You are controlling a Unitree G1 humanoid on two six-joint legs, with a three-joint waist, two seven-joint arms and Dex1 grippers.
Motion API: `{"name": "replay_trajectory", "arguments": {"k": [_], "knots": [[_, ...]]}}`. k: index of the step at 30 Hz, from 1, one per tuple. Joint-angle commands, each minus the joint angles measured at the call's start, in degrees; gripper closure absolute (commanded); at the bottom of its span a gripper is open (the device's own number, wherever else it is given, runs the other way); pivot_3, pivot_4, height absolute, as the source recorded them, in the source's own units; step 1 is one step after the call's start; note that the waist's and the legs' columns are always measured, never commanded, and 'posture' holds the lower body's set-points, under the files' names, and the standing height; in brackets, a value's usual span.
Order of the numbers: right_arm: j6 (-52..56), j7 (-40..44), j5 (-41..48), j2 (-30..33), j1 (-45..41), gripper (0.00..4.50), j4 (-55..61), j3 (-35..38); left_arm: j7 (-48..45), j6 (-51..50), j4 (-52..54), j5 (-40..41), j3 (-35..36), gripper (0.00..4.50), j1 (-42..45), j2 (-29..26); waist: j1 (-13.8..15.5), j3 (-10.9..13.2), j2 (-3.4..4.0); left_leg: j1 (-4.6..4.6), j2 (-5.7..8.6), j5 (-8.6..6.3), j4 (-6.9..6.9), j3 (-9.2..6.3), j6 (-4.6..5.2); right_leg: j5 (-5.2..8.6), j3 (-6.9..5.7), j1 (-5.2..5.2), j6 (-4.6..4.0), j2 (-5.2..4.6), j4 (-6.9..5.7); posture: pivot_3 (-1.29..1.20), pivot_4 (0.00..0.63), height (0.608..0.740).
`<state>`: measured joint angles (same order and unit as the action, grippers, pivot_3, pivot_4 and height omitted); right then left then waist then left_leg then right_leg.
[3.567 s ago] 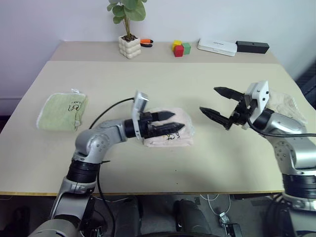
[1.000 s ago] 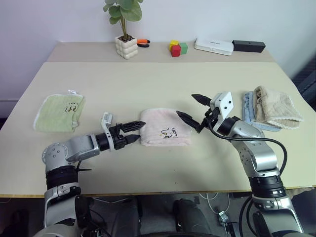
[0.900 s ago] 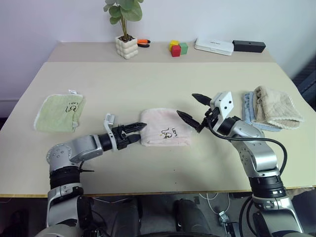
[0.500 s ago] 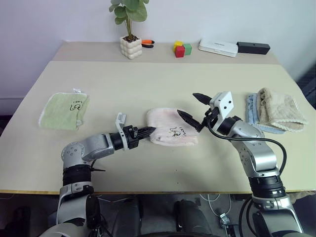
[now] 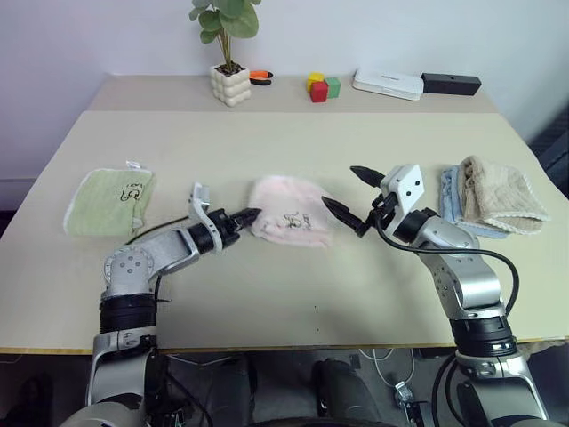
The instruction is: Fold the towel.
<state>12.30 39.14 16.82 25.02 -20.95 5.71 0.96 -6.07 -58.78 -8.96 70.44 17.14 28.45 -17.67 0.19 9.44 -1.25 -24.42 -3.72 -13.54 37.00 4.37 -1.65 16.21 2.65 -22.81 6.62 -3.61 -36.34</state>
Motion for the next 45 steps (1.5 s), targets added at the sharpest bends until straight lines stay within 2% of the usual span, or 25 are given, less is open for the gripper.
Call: {"name": "replay_trajectory", "arguments": {"k": [1,10,17,24,31,36,45], "knots": [[-1.95,0.35,-0.21,0.88,-0.64,0.0,-0.57,1.41,-3.05,6.18,2.15,-2.11,3.55,4.44,1.41,0.06,0.0,0.01,-0.02,-0.01,0.0,0.0,0.0,0.0,0.0,-0.01,0.0,0.0,0.02,0.0,0.01,0.0,0.15,0.735],[-3.04,0.57,-0.44,-0.2,-2.1,0.0,-1.97,0.07,-7.86,13.18,4.81,-6.49,5.95,4.44,1.34,-1.1,-0.06,0.03,-0.05,-0.03,-0.01,-0.01,0.01,0.0,0.02,-0.03,0.0,-0.01,0.06,0.01,0.01,0.0,0.15,0.735],[-3.42,1.74,-0.23,0.22,-2.14,0.0,-3.36,0.39,-10.51,16.36,7.77,-6.57,13.04,4.44,0.93,-9.64,-0.98,0.04,-0.05,-0.04,-0.05,-0.01,-0.02,0.0,0.02,-0.05,-0.01,-0.05,0.1,0.04,0.0,0.0,0.15,0.735],[-4.1,3.33,-0.47,0.72,-2.53,0.0,-5.0,0.66,-14.38,17.64,7.1,-6.17,18.73,4.44,-0.58,-15.33,-0.98,0.05,-0.07,-0.04,-0.06,-0.01,0.0,0.04,0.02,-0.04,-0.01,-0.03,0.09,0.02,0.0,0.0,0.15,0.735],[-4.09,4.05,-0.39,0.24,-3.07,0.0,-5.4,-0.04,-20.56,19.58,-0.32,-9.56,21.23,4.44,-2.01,-21.15,-1.03,0.06,-0.07,-0.03,-0.09,-0.02,-0.03,0.06,0.03,-0.04,-0.02,-0.07,0.09,0.04,-0.01,0.0,0.15,0.735],[-4.4,4.65,-0.75,0.22,-3.99,0.0,-6.57,-0.29,-25.7,21.4,-7.7,-11.28,22.27,4.44,1.13,-25.16,-0.92,0.08,-0.12,-0.04,-0.09,-0.02,-0.03,0.07,0.03,-0.03,-0.02,-0.08,0.08,0.02,-0.01,0.0,0.15,0.735],[-3.69,5.17,-0.07,0.35,-2.36,0.0,-4.71,-0.24,-30.14,24.43,-10.92,-13.58,24.85,4.44,-1.18,-27.13,-1.11,0.08,-0.12,-0.05,-0.11,-0.02,-0.08,0.13,0.04,-0.04,-0.02,-0.13,0.09,0.01,-0.02,0.0,0.15,0.735]]}}
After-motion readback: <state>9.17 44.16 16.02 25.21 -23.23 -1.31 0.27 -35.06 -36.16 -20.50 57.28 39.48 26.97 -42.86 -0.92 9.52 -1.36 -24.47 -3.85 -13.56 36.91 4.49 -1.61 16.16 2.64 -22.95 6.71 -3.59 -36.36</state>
